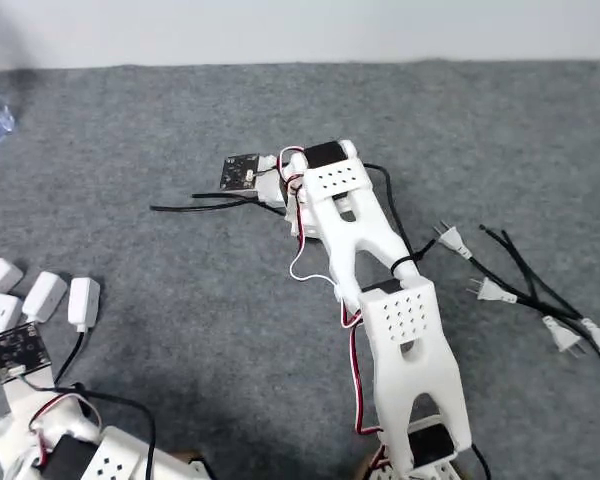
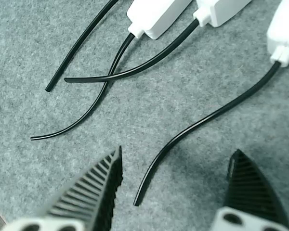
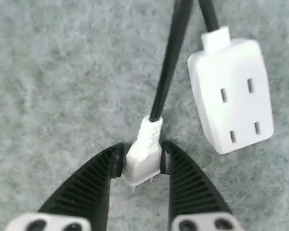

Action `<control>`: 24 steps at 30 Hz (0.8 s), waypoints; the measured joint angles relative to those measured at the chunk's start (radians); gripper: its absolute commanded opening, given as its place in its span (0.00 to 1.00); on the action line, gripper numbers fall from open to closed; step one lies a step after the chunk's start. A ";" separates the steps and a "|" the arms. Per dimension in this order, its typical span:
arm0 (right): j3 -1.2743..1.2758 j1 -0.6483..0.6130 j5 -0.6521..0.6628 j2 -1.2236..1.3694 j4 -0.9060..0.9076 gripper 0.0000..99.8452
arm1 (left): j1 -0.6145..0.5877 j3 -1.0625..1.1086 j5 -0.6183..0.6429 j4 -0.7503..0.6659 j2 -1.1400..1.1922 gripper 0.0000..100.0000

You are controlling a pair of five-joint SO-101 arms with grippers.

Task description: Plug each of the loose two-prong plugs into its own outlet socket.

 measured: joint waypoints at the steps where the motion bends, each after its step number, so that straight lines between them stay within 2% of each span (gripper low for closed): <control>1: 0.000 0.002 0.000 -0.005 0.020 0.01 | 0.000 0.000 0.000 0.000 0.000 0.33; 6: 0.021 0.040 0.018 -0.063 0.184 0.01 | 0.000 0.000 0.000 0.000 0.000 0.33; 11: 0.021 0.147 0.041 -0.216 0.321 0.01 | 0.000 0.000 0.000 0.000 0.000 0.33; 20: 0.021 0.445 0.046 -0.295 0.327 0.01 | 0.000 0.000 0.000 0.000 0.000 0.33; 24: 0.021 0.522 0.046 -0.295 0.327 0.01 | 0.000 0.000 0.000 0.000 0.000 0.33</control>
